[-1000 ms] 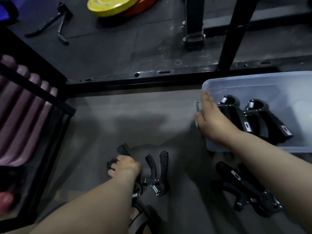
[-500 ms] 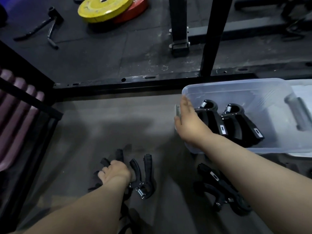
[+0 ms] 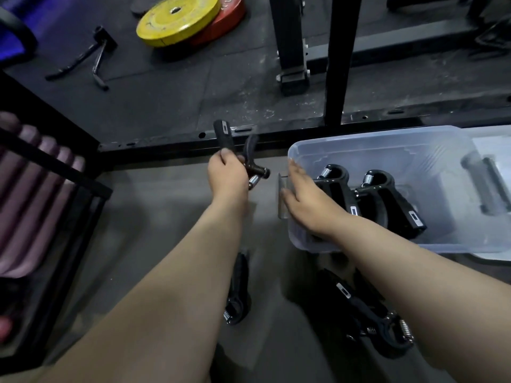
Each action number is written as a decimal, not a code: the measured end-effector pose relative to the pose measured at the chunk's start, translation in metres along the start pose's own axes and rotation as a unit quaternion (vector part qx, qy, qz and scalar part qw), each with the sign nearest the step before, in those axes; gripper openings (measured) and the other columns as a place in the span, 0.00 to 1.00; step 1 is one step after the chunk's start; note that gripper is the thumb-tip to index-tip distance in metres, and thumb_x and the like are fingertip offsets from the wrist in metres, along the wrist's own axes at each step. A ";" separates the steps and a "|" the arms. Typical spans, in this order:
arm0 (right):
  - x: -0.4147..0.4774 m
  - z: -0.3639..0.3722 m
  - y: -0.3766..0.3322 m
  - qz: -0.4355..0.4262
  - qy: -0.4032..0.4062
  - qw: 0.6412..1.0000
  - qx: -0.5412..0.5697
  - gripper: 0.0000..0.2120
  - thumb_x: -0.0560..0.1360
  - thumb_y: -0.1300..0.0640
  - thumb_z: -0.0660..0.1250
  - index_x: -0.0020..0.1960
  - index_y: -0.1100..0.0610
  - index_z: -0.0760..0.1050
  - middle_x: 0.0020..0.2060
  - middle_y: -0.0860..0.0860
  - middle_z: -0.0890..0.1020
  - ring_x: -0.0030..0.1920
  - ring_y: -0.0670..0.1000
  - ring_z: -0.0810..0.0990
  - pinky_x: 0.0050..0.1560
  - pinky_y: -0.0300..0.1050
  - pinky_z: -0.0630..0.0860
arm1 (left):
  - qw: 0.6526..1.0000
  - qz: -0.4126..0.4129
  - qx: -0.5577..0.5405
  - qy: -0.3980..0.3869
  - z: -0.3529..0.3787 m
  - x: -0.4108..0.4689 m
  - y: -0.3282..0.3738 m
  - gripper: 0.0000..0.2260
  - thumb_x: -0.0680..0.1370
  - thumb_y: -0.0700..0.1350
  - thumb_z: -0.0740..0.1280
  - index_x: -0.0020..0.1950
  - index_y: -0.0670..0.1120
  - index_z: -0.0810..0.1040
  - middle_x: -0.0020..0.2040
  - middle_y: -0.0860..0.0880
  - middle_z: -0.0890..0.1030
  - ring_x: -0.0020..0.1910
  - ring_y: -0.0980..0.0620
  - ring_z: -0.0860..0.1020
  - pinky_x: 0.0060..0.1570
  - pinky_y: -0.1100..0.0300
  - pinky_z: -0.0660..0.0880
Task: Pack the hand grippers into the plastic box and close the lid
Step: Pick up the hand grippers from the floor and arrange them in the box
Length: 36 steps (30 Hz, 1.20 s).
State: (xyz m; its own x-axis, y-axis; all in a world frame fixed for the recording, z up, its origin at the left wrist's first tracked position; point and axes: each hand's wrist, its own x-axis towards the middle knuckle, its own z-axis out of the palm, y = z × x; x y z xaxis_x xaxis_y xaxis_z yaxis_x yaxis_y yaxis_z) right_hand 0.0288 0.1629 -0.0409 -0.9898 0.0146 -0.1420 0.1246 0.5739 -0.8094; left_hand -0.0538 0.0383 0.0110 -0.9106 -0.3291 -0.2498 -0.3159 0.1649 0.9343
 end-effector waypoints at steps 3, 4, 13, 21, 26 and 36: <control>-0.010 -0.013 0.001 -0.011 -0.010 1.000 0.021 0.30 0.83 0.54 0.56 0.80 0.59 0.47 0.79 0.53 0.53 0.78 0.48 0.51 0.75 0.39 0.48 | 0.995 -0.051 -0.080 -0.030 0.006 -0.009 0.016 0.16 0.84 0.49 0.56 0.42 0.44 0.76 0.40 0.47 0.80 0.39 0.47 0.80 0.42 0.54 0.78; -0.013 -0.017 0.002 0.002 -0.016 0.999 0.034 0.30 0.82 0.54 0.56 0.80 0.57 0.49 0.78 0.52 0.57 0.77 0.49 0.55 0.75 0.39 0.51 | 0.992 -0.066 -0.097 -0.040 0.007 -0.014 0.018 0.15 0.84 0.48 0.56 0.43 0.44 0.76 0.39 0.48 0.81 0.39 0.47 0.80 0.43 0.54 0.79; -0.019 -0.091 0.005 -0.002 0.173 0.977 0.127 0.30 0.76 0.68 0.57 0.75 0.46 0.63 0.69 0.44 0.70 0.61 0.41 0.74 0.58 0.30 0.69 | 0.971 -0.064 0.004 -0.231 0.009 -0.052 0.011 0.12 0.82 0.47 0.63 0.48 0.41 0.81 0.41 0.43 0.85 0.39 0.43 0.83 0.49 0.46 0.81; -0.035 -0.124 0.008 -0.103 -0.022 0.954 -0.280 0.20 0.75 0.44 0.67 0.66 0.47 0.73 0.59 0.50 0.77 0.63 0.55 0.74 0.62 0.52 0.69 | 0.916 0.067 0.165 -0.360 0.032 -0.084 0.020 0.10 0.76 0.49 0.72 0.48 0.43 0.85 0.38 0.46 0.85 0.34 0.49 0.80 0.37 0.57 0.76; -0.050 -0.138 0.036 0.006 0.016 0.975 -0.222 0.13 0.79 0.46 0.62 0.56 0.53 0.74 0.52 0.52 0.80 0.55 0.56 0.77 0.51 0.49 0.72 | 0.951 -0.018 0.046 -0.305 0.050 -0.086 0.016 0.11 0.80 0.48 0.65 0.51 0.41 0.82 0.39 0.47 0.83 0.35 0.47 0.79 0.37 0.55 0.77; -0.063 -0.142 0.075 0.315 0.126 0.921 -0.193 0.21 0.81 0.46 0.56 0.60 0.63 0.73 0.59 0.63 0.78 0.59 0.63 0.76 0.48 0.48 0.69 | 0.894 0.256 0.304 -0.206 0.045 -0.069 -0.041 0.23 0.74 0.37 0.61 0.69 0.46 0.74 0.73 0.50 0.68 0.74 0.52 0.63 0.74 0.58 0.59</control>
State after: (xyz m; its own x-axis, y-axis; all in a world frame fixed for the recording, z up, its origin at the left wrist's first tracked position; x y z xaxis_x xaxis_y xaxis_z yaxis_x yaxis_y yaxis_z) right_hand 0.0907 0.3211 -0.0113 -0.7208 0.6056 -0.3372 0.6931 0.6346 -0.3419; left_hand 0.0102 0.0965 -0.0212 -0.9586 0.2843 -0.0180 0.1984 0.7115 0.6742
